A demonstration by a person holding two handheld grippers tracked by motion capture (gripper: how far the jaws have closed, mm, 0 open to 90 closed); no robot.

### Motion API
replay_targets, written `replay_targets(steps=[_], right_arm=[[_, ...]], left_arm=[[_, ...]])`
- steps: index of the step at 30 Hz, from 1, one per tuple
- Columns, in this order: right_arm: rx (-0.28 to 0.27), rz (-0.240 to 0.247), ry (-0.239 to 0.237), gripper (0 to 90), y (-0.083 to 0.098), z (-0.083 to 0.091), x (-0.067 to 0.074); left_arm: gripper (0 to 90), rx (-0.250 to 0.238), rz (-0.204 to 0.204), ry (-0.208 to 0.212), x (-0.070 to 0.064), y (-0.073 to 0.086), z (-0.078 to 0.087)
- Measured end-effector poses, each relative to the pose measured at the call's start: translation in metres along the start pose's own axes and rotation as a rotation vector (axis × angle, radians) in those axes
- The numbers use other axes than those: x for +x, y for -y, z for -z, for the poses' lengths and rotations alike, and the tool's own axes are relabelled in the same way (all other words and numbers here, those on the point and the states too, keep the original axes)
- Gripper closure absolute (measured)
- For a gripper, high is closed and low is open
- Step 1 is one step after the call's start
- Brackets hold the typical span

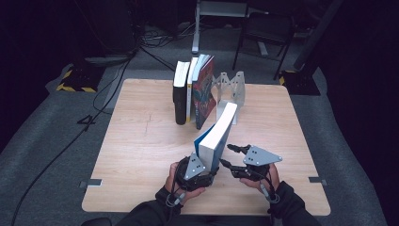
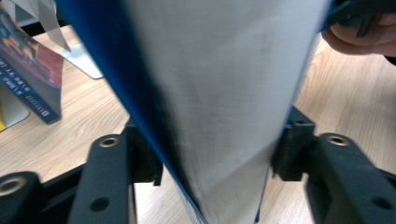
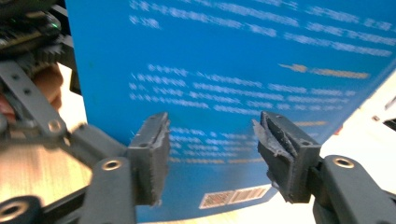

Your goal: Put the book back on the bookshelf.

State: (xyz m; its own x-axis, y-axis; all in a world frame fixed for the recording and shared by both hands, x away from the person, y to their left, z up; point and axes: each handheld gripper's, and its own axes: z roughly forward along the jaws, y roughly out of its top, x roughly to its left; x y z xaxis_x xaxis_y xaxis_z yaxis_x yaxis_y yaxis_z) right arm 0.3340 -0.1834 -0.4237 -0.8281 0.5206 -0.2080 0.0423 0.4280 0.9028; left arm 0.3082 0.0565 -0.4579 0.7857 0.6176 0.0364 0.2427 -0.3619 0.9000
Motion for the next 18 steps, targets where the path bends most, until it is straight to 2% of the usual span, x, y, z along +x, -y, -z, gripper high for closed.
replay_targets(steps=[4, 8, 9, 13, 16, 18], right_arm=[[0.014, -0.01, 0.043, 39.1, 0.007, 0.007, -0.013], [0.013, -0.04, 0.051, 37.4, 0.014, 0.014, -0.026], [0.013, -0.04, 0.051, 37.4, 0.014, 0.014, -0.026], [0.007, -0.07, 0.02, 34.9, 0.019, 0.017, -0.036], [0.006, -0.083, -0.02, 33.6, 0.019, 0.016, -0.036], [0.013, -0.071, -0.038, 33.0, 0.019, 0.013, -0.033]], left_arm=[[53.5, 0.028, -0.029, 0.01, 0.013, 0.001, 0.009], [55.8, 0.056, -0.05, 0.081, 0.027, 0.002, 0.018], [56.0, 0.056, -0.05, 0.081, 0.027, 0.002, 0.018], [56.5, 0.089, -0.084, 0.178, 0.044, 0.005, 0.032], [56.9, 0.109, -0.086, 0.209, 0.048, 0.006, 0.039], [57.1, 0.119, -0.097, 0.22, 0.05, 0.007, 0.043]])
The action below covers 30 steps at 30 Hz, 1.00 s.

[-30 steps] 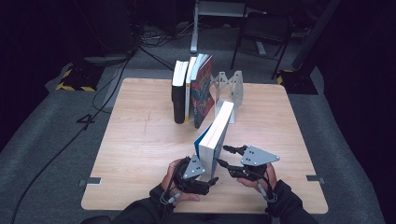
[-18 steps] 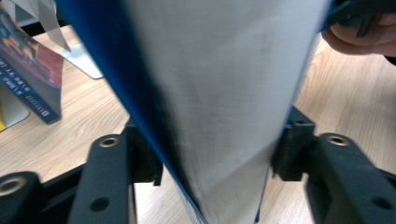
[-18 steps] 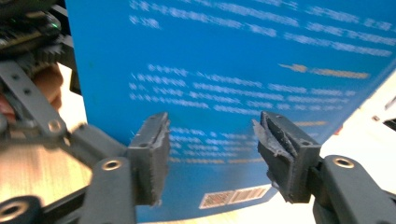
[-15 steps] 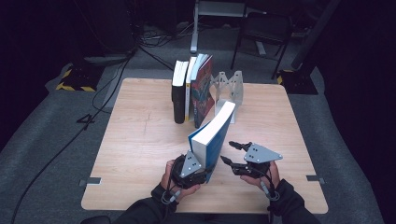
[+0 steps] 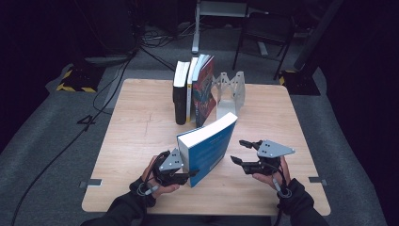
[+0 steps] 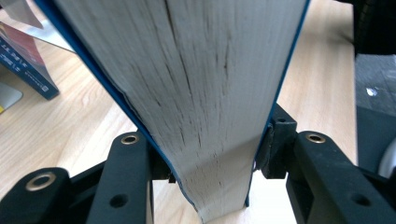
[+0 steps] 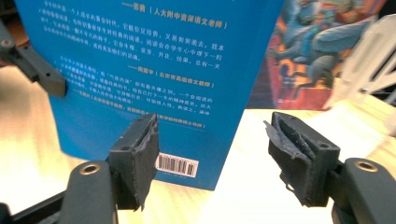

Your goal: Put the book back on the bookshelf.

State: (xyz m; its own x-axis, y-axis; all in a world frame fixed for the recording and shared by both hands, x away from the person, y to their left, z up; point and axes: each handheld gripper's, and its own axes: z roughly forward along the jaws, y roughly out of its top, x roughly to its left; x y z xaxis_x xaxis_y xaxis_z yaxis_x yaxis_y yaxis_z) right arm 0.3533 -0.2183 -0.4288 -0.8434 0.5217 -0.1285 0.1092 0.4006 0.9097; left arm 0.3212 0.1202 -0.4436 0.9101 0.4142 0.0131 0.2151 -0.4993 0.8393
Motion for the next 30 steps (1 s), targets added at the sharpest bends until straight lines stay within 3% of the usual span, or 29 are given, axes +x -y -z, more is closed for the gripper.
replay_targets(steps=[4, 6, 12, 16, 25, 27, 30], right_arm=[[0.013, 0.018, -0.056, 32.7, 0.0, -0.009, 0.009], [0.021, 0.033, -0.055, 32.8, 0.0, -0.015, 0.014], [0.039, 0.026, -0.113, 32.5, 0.0, -0.028, 0.021], [0.061, 0.046, -0.144, 32.0, 0.001, -0.038, 0.026], [0.088, 0.038, -0.224, 25.9, 0.005, -0.064, 0.02], [0.091, 0.061, -0.244, 24.7, 0.003, -0.066, 0.017], [0.083, 0.051, -0.268, 24.7, 0.002, -0.067, 0.014]], left_arm=[[57.7, 0.004, -0.008, 0.027, 0.0, 0.007, 0.011], [57.7, 0.004, -0.017, 0.039, 0.001, 0.01, 0.017], [57.9, 0.009, -0.019, 0.078, 0.002, 0.018, 0.028], [57.9, 0.018, -0.034, 0.108, 0.004, 0.019, 0.032], [57.5, 0.011, -0.038, 0.108, 0.003, 0.02, 0.032], [57.7, 0.011, -0.032, 0.112, 0.003, 0.02, 0.032], [57.7, 0.009, -0.029, 0.118, 0.004, 0.02, 0.032]])
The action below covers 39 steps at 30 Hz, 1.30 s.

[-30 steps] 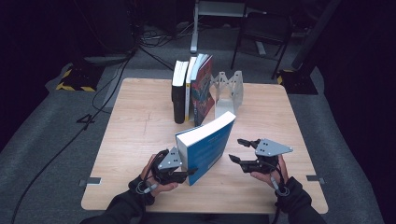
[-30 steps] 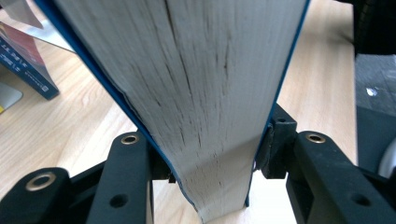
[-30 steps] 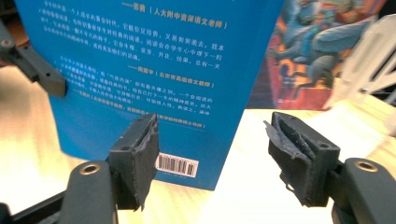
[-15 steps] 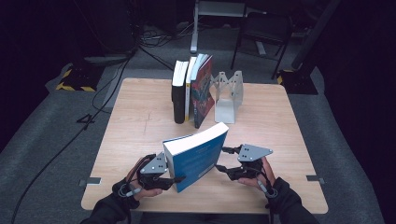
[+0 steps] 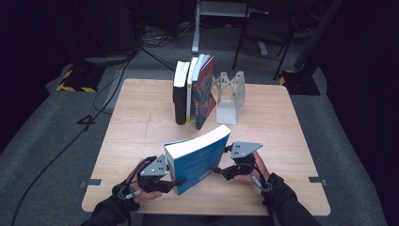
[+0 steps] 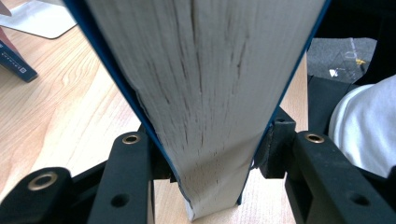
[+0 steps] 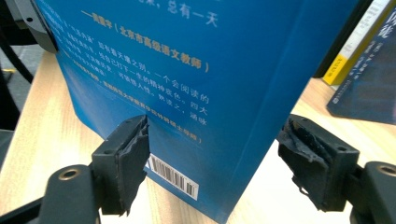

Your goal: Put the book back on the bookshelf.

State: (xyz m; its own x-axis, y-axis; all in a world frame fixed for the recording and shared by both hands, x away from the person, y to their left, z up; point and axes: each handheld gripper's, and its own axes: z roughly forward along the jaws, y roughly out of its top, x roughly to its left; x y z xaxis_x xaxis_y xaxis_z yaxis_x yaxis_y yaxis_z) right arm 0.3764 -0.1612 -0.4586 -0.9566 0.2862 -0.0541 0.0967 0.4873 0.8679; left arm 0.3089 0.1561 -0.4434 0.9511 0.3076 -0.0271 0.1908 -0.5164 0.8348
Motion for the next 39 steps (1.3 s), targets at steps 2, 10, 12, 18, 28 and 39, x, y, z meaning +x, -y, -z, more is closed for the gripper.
replay_targets(steps=[2, 10, 12, 18, 28, 39], right_arm=[[-0.005, 0.001, -0.022, 26.0, 0.0, -0.001, -0.001], [0.02, 0.013, -0.044, 39.2, 0.001, 0.007, -0.004], [0.036, 0.037, -0.048, 44.2, 0.002, 0.014, -0.002], [0.069, 0.106, -0.074, 53.1, 0.005, 0.038, 0.014], [-0.094, 0.11, -0.087, 51.8, -0.023, 0.06, 0.023], [-0.136, 0.139, -0.005, 58.1, -0.052, 0.075, 0.045]], left_arm=[[57.6, -0.001, 0.001, 0.0, 0.0, 0.0, 0.0], [48.8, -0.013, 0.032, -0.055, 0.002, 0.003, 0.001], [48.4, -0.011, 0.027, -0.07, 0.001, 0.004, 0.002], [45.1, -0.007, 0.031, -0.096, 0.001, 0.003, 0.001], [37.2, -0.018, 0.052, -0.162, -0.001, -0.002, -0.008], [26.2, -0.068, 0.08, -0.113, 0.017, -0.015, -0.031]])
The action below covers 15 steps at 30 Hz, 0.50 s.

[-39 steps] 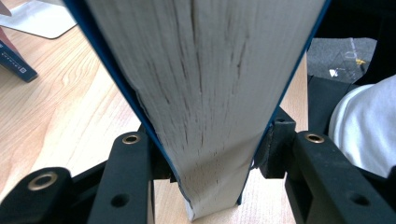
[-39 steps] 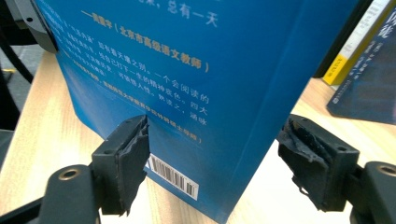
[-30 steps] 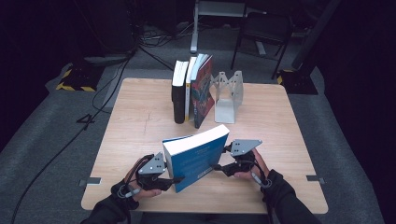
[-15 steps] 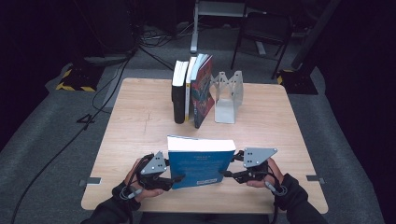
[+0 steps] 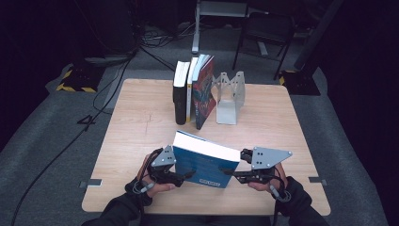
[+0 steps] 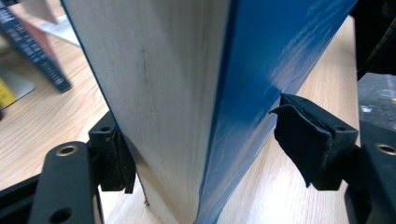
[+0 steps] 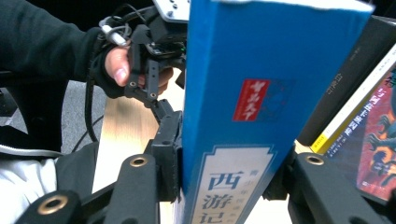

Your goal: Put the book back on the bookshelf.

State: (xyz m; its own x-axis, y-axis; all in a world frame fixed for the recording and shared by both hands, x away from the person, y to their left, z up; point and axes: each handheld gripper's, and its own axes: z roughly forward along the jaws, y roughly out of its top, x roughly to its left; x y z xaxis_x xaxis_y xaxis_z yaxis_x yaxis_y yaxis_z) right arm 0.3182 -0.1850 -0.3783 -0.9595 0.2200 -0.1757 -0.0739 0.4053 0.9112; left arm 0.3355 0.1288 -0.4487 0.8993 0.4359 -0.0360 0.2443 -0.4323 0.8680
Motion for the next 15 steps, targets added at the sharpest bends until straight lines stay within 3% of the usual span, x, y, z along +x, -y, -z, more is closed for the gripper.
replay_targets(steps=[3, 9, 11, 13, 15], right_arm=[[0.006, -0.021, 0.021, 58.7, 0.002, 0.007, -0.001], [0.028, -0.025, 0.063, 58.7, 0.005, 0.022, -0.001], [0.04, -0.029, 0.091, 58.6, 0.008, 0.032, -0.001], [0.047, -0.042, 0.104, 58.5, 0.01, 0.038, -0.001], [0.057, -0.057, 0.13, 58.7, 0.013, 0.05, -0.002]], left_arm=[[25.7, -0.003, 0.002, 0.018, 0.001, -0.003, -0.007], [25.5, 0.002, -0.033, 0.076, 0.007, -0.017, -0.029], [25.5, 0.01, -0.043, 0.108, 0.007, -0.026, -0.043], [25.4, 0.01, -0.049, 0.113, 0.007, -0.029, -0.048], [25.4, 0.01, -0.063, 0.131, 0.005, -0.037, -0.062]])
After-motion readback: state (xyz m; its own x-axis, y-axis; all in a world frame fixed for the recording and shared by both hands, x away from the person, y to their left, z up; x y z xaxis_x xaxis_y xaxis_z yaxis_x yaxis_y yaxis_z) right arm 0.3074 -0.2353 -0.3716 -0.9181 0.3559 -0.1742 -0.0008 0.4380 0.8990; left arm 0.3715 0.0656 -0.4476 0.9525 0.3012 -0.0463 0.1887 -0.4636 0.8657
